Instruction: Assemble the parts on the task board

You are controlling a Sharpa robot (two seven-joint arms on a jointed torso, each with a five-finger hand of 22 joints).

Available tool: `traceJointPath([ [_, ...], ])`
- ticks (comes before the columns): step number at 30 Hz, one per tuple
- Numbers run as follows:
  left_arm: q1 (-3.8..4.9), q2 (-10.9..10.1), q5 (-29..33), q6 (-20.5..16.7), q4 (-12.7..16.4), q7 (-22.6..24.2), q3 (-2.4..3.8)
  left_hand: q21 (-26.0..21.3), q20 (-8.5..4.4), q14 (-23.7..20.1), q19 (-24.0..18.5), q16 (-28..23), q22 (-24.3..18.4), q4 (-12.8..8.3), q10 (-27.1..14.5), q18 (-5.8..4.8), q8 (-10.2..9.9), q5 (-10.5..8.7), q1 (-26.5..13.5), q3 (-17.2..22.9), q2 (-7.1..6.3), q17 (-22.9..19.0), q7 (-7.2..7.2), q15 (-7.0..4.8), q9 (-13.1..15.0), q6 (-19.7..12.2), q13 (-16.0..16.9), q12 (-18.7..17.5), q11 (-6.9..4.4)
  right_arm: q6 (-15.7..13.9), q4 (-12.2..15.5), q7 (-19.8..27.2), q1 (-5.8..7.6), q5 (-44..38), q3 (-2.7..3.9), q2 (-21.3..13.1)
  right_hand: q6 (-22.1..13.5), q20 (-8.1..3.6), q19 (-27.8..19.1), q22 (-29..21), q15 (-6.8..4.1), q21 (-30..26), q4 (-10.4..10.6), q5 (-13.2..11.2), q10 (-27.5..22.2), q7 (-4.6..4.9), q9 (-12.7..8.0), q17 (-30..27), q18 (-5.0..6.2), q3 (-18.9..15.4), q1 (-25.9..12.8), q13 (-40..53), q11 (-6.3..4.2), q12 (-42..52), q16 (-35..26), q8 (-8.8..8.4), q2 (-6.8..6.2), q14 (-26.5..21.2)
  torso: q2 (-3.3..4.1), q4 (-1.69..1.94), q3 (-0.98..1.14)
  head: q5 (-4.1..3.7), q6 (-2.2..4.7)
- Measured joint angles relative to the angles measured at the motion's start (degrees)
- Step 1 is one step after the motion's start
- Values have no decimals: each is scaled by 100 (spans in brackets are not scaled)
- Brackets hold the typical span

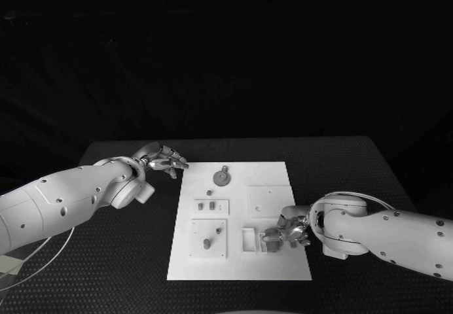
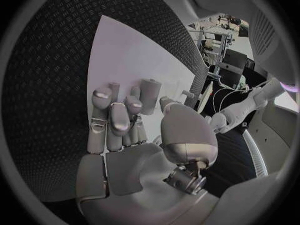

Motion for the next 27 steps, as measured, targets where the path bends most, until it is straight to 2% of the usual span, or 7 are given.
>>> traceJointPath([
  [8, 0, -3, 2, 2, 1, 0, -1, 0, 0, 0, 0, 0, 0, 16, 0, -1, 0, 0, 0, 16, 0, 5, 0, 0, 0, 0, 5, 0, 0, -27, -83, -1, -20, -27, 10, 100, 33, 1, -1, 0, 40, 0, 1, 0, -30, 34, -101, -47, 1, -62, 133, -8, 30, -57, -30, -42, 80, -38, 0, 1, -1, 12, -13],
  [13, 0, -6, 3, 3, 2, 0, -1, 0, 0, 0, 0, 0, 0, 16, 0, -5, 0, 0, 0, 16, 0, 5, 0, 0, 0, 0, 5, 0, 0, -67, -81, 0, -28, -38, 8, 105, 42, 20, -20, 0, 42, 0, -47, 310, -30, 43, -211, -71, 1, -133, 558, -8, 31, -57, -56, -42, 175, -40, 0, 0, -1, 17, -15],
  [16, 0, -8, 3, 3, 4, 0, -1, 0, 1, 0, 0, 0, 0, 16, 0, -9, 0, 0, 0, 16, 0, 5, 0, 0, 0, 0, 4, 0, 0, -94, -69, 8, -31, -38, 6, 99, 75, 42, -40, 0, 59, 0, -80, 309, -23, 76, -221, -64, 1, -393, 896, -4, 46, -80, -56, -62, 289, -40, 0, -1, -1, 20, -16],
  [19, 0, -13, 3, 3, 5, 0, -2, 0, 1, 0, -1, 0, 0, 16, 0, -16, 0, 0, 0, 16, 0, 4, 0, 0, 1, 0, 4, 0, 0, -132, -41, 20, -32, -18, 6, 77, 97, 63, -61, 0, 79, 0, -63, 308, -21, 98, -220, -50, 0, -669, 1196, 6, 61, -80, -57, -285, 435, -38, 0, -2, -1, 20, -16],
  [23, 0, -17, 4, 3, 5, -2, -2, 0, 1, 0, -1, 0, 0, 16, 0, -35, 0, 0, 0, 16, 0, 4, -1, 0, 1, -1, 4, 0, 0, -198, 13, 31, -36, 50, 4, 19, 154, 65, -62, 0, 89, 0, -77, 304, -21, 93, -229, -46, -1, -1026, 1480, 12, 62, -80, -56, -469, 527, -46, 0, -2, 0, 24, -10],
  [26, 0, -18, 4, 3, 5, -2, -4, 0, 1, 0, -1, 0, 0, 16, 0, -36, 0, 0, 0, 16, 0, 4, -1, 0, -4, -1, 4, 0, 0, -262, 99, 34, -34, 137, -1, -65, 187, 74, -71, 0, 94, 0, -44, 304, -20, 85, -285, -46, 0, -1230, 1606, 12, 61, -107, -57, -484, 564, -51, 0, -3, 2, 29, -9],
  [27, 0, -18, 4, 3, 5, -2, -4, 0, 1, 0, -1, 0, 0, 16, 0, -37, 0, 0, 0, 16, 0, 4, -1, 0, -5, -1, 4, 0, 0, -277, 119, 34, -23, 168, -9, -85, 188, 75, -72, 0, 102, 0, -40, 302, -17, 85, -288, -46, 0, -1259, 1709, 12, 57, -107, -56, -485, 665, -59, 0, -3, 2, 32, -9],
])
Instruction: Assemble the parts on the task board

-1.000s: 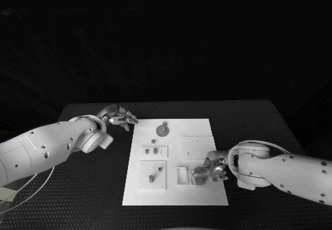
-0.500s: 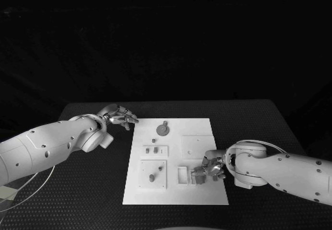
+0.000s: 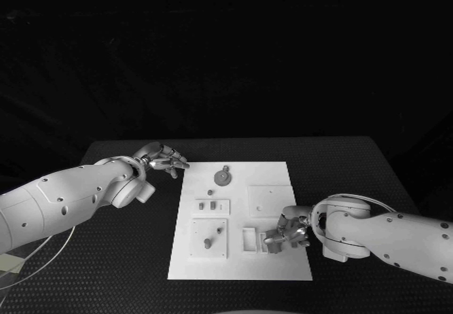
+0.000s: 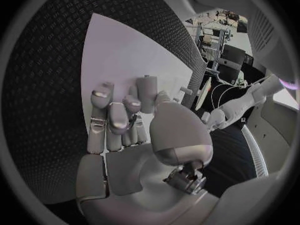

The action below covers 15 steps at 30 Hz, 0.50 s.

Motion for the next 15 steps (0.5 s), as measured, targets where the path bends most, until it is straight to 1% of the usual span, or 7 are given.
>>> traceJointPath([
  [3, 0, 0, 0, 0, -1, -1, 0, 0, 0, 0, 0, 0, 5, 0, 0, -1, 0, 0, 0, 0, 0, 0, 0, 0, 0, 0, 0, 0, 0, -54, 50, -9, 81, 124, -15, -46, 14, 9, -9, 0, -4, 0, 17, 9, 18, -14, 1, 0, 0, -64, 11, 0, -18, 0, 0, 0, 10, 4, 0, -2, 0, 10, 1],
  [5, 0, 0, 0, 0, -2, -1, 0, 0, 0, 0, 0, 0, 5, 0, 0, -3, 0, 0, 0, 0, 0, 1, 0, 0, 0, 0, 0, 0, 0, -114, 87, -7, 153, 249, -1, -63, 22, 9, -9, 0, -6, 0, 10, 31, 18, -20, 1, -9, 0, -116, 87, 0, -18, 0, -28, 4, 28, 6, 0, -3, 1, 12, 3],
  [8, 0, 3, 1, 1, -2, -2, -1, 0, 0, 0, 0, 0, 5, 0, 0, -5, 0, 0, 0, 0, 0, 5, 0, 0, 0, 0, -1, 0, 0, -220, 137, 16, 219, 455, 21, -65, 22, 9, -9, 0, -8, 0, 17, 31, 18, -20, 1, -47, 0, -158, 93, 0, -18, -22, -29, 6, 33, 9, 0, -3, 0, 12, 9],
  [11, 0, 5, 1, 2, -2, -2, -1, 0, 0, 0, 0, 0, 5, 14, 0, -7, 0, 0, 0, -14, 0, 4, 0, 0, 0, 0, -1, 0, 0, -329, 173, 41, 241, 682, 23, -53, 23, 9, -9, 0, -7, 0, 11, 31, 38, -19, 2, -54, 0, -178, 93, 0, 2, -22, -28, 6, 33, 10, 0, -2, -2, 8, 12],
  [15, 0, -1, 1, 4, -1, -3, -2, 0, 0, 0, 0, 0, 5, 28, 0, -11, 0, 0, 0, 1, 0, 4, 0, 0, 0, 0, -1, 0, 0, -424, 182, 50, 244, 926, 22, -33, 30, 9, -9, 0, -18, 0, 24, 31, 38, -13, 3, -74, 0, -195, 93, 0, 2, -22, -56, 6, 33, 0, 0, 0, -4, 9, 12],
])
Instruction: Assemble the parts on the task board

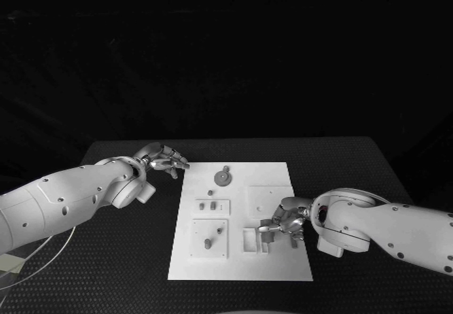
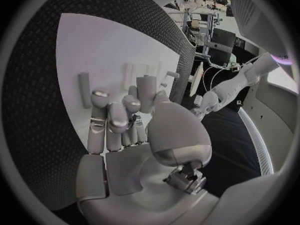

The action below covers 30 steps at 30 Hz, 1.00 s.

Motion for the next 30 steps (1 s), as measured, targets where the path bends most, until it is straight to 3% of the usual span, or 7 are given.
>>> traceJointPath([
  [6, 0, -8, 1, 2, 3, -4, 0, -22, 0, 0, 0, 0, 0, 1, 0, -10, 0, 0, 0, 1, 0, 0, -4, 0, 0, -4, 5, 0, 0, -27, -32, -32, 23, 285, -3, 114, 1, 1, 0, 0, -4, 0, 18, 0, 0, 1, 1, -23, 0, -50, 29, -2, 0, -1, 0, 0, 29, -5, 0, -2, -4, 8, -13],
  [12, 1, -6, 1, 5, 14, -8, 0, -22, 1, 0, -1, 0, 0, 1, 0, 47, 24, 0, -21, 1, 21, -1, -4, 0, 0, -4, 5, 0, 0, 35, -151, -127, 36, 538, -19, 344, 4, 20, 19, 0, -3, 0, 14, -1, 0, 3, 4, -30, 0, -83, 30, -8, 0, -22, -22, -1, 30, -6, 1, -5, -8, -2, -26],
  [30, 1, -13, 2, 13, 23, -19, 0, -22, 9, 0, -9, 0, 4, 1, 0, 45, 24, 0, -46, 1, 0, 4, -5, 0, -5, -5, 4, 0, 0, 249, -386, -368, 36, 721, -172, 652, 9, 29, 10, 0, 12, -34, 24, -6, 0, 8, 8, -36, 0, -103, 50, -19, 0, -45, -43, -28, 115, -19, 1, 0, -4, -9, -82],
])
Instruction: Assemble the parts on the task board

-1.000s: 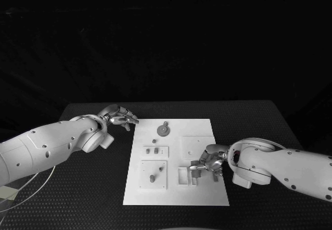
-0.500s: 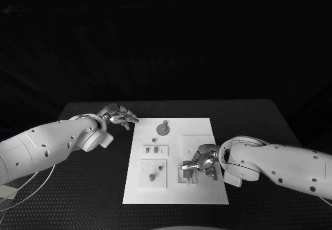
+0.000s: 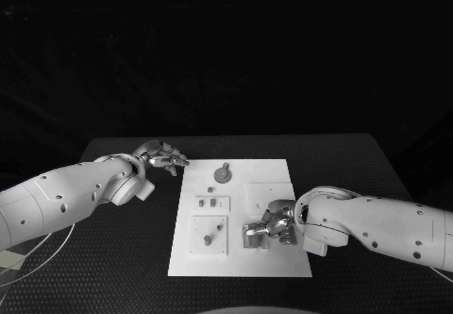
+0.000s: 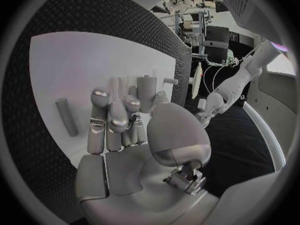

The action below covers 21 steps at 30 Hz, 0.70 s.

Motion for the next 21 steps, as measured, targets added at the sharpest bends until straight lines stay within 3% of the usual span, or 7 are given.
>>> traceJointPath([
  [21, 0, -9, 1, 8, 4, -12, 0, 0, 0, 0, 0, 0, 0, 28, 0, -36, 0, 0, 0, 3, 0, 5, 0, 0, 1, 0, 5, 0, 0, 40, -98, -35, 12, 13, -15, 72, 11, 2, 1, 0, 29, 0, 8, 13, 1, -7, 18, -11, 0, -8, -51, 1, 0, -22, -23, -15, 52, 9, -1, -3, 7, 19, -19],
])
